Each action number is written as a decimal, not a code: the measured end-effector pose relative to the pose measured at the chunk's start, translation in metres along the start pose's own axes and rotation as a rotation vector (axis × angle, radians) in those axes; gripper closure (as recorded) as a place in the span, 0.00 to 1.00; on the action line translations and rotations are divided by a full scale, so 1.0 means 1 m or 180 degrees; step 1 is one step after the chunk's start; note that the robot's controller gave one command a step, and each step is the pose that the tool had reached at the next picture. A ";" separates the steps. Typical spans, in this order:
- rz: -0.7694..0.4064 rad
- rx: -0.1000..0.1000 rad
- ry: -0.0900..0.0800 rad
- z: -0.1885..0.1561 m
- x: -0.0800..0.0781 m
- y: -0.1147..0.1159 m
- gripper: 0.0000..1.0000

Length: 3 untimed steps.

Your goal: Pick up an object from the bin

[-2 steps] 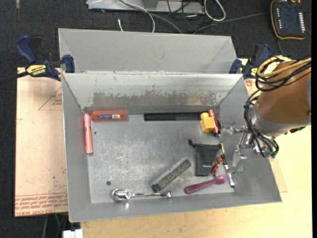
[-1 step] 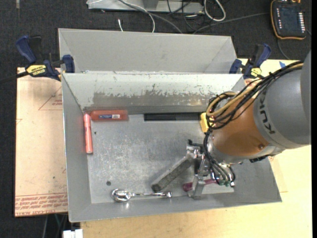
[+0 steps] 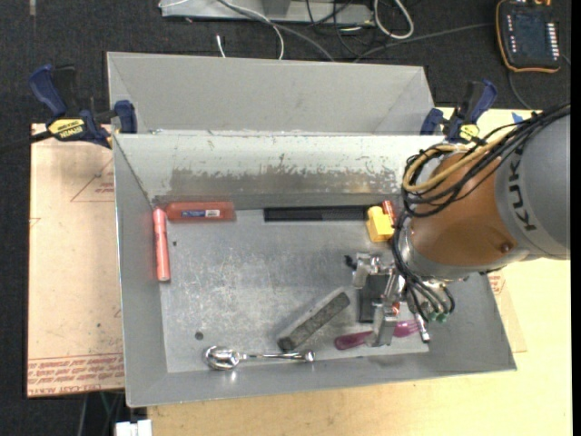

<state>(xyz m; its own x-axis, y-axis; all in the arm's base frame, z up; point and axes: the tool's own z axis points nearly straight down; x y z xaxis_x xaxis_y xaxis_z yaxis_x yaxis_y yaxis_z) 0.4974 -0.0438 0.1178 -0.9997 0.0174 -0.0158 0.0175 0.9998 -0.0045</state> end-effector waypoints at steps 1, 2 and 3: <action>-0.0293 -0.0026 0.0043 0.018 0.000 0.064 0.00; -0.1121 -0.0003 0.0004 0.048 -0.018 0.091 0.00; -0.0756 -0.0031 0.0036 0.047 -0.019 0.095 1.00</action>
Offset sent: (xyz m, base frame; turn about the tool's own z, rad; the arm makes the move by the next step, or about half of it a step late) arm 0.0196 0.0892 -0.0478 -0.3536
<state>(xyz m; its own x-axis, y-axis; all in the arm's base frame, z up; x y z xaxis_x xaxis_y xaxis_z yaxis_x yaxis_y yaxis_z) 0.5184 0.0508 0.0704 -0.9759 -0.2184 -0.0044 -0.2184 0.9759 0.0030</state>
